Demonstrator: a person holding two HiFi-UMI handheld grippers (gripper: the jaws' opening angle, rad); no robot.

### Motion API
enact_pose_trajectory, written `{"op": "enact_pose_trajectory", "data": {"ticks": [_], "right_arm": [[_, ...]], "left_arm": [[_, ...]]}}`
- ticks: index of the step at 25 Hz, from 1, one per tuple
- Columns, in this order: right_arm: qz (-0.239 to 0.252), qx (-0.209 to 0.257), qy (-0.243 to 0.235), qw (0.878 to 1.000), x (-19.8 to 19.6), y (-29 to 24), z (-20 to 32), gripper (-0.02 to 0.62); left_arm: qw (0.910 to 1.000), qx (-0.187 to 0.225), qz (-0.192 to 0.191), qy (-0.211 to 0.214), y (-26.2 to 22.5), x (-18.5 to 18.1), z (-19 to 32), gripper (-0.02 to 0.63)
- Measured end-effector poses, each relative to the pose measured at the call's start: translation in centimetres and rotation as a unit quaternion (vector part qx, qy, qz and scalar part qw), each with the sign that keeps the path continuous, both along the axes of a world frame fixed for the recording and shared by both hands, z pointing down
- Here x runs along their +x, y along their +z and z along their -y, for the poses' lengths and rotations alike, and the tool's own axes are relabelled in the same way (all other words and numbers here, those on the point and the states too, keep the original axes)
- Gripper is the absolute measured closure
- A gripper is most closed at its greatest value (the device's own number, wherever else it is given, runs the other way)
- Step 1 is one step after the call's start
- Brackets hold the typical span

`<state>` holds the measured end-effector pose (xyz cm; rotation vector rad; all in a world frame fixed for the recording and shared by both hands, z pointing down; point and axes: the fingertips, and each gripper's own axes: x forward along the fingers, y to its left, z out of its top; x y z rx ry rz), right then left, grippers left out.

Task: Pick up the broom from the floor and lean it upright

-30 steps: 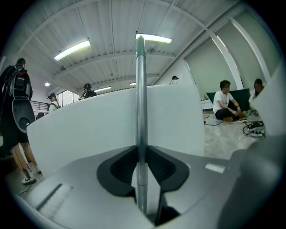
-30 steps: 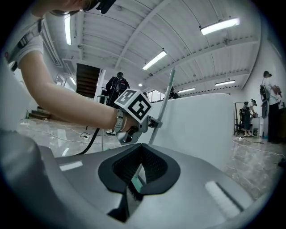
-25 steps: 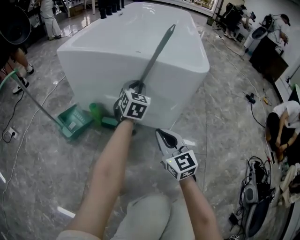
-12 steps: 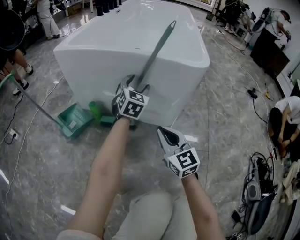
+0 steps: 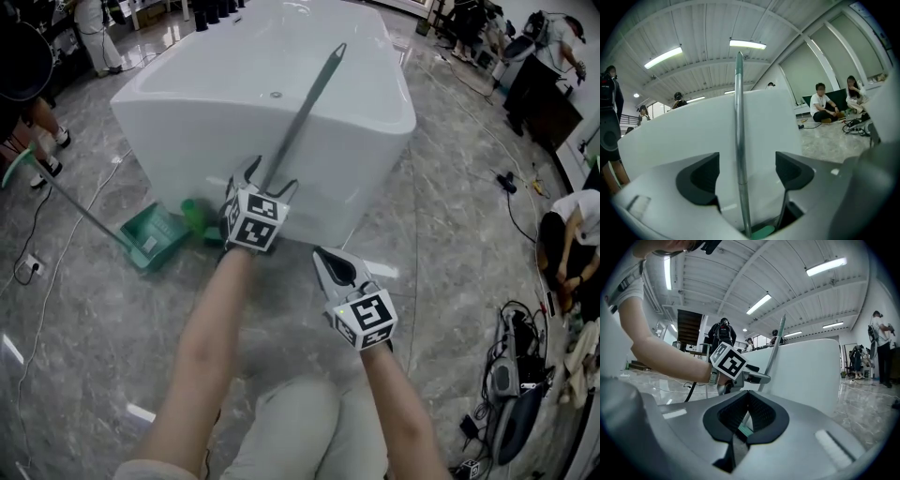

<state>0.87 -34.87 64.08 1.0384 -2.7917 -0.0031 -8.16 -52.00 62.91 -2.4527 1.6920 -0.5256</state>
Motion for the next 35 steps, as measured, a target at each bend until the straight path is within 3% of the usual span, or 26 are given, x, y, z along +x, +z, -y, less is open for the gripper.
{"op": "enact_pose_trajectory", "data": {"ticks": [2, 5, 11, 16, 21, 26, 35], "right_arm": [[0.009, -0.016, 0.002, 1.0, 0.2, -1.1, -0.4, 0.593], [0.012, -0.043, -0.004, 0.999, 0.5, -3.7, -1.6, 0.593], [0.012, -0.072, -0.015, 0.997, 0.7, -11.8, -4.4, 0.593], [0.023, -0.08, -0.012, 0.996, 0.8, -20.6, -5.9, 0.594], [0.044, -0.074, -0.01, 0.996, 0.9, -31.0, -9.7, 0.593], [0.068, -0.032, -0.011, 0.997, 1.3, -41.9, -12.4, 0.594], [0.07, 0.051, -0.015, 0.996, 0.6, -53.3, -16.3, 0.594]], "left_arm": [[1.0, 0.002, 0.004, 0.002, -1.2, 0.1, -1.3, 0.248], [0.9999, 0.002, 0.007, 0.009, -4.0, 0.6, -3.8, 0.31], [0.9998, 0.013, -0.015, 0.01, -11.6, 1.4, -10.0, 0.398], [0.9989, 0.005, -0.035, 0.031, -19.3, 3.2, -15.0, 0.604], [0.9973, -0.006, -0.037, 0.063, -28.5, 4.5, -21.5, 0.606], [0.9949, 0.006, -0.046, 0.09, -38.8, 5.8, -25.6, 0.606], [0.9878, 0.041, -0.086, 0.123, -49.0, 5.6, -31.2, 0.606]]}}
